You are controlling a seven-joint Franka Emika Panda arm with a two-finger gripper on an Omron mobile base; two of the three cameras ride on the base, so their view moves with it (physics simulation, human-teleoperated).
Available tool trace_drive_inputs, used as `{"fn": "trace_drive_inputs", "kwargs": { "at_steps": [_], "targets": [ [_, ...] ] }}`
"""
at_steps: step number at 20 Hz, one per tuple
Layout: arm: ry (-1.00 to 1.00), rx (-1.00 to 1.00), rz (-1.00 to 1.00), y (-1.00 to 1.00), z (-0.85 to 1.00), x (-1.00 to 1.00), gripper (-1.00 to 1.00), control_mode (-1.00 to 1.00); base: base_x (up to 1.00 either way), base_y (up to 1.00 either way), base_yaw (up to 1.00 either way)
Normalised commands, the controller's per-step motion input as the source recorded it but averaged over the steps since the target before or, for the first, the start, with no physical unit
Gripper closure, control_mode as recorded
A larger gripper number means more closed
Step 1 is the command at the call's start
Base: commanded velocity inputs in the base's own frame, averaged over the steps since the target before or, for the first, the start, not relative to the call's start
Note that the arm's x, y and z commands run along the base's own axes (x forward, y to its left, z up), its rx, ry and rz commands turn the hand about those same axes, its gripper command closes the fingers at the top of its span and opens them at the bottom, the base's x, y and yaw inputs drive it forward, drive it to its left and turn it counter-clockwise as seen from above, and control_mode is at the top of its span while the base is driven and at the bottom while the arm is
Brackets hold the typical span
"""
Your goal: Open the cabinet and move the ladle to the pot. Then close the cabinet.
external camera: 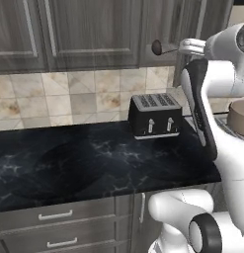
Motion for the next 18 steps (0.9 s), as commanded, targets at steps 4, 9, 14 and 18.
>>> {"fn": "trace_drive_inputs", "kwargs": {
  "at_steps": [4, 9, 14, 18],
  "targets": [
    [0.00, 0.04, 0.00, -1.00, 0.00, -0.28, 1.00, -1.00, 0.00, 0.00, 0.00],
    [0.00, 0.04, 0.00, -1.00, 0.00, -0.18, 1.00, -1.00, 0.00, 0.00, 0.00],
    [0.00, 0.04, 0.00, -0.91, 0.00, -0.13, -1.00, -1.00, 0.00, 0.00, 0.00],
    [0.00, 0.05, 0.00, -0.25, 0.00, -0.72, -1.00, -1.00, 0.00, 0.00, 0.00]
  ]
}}
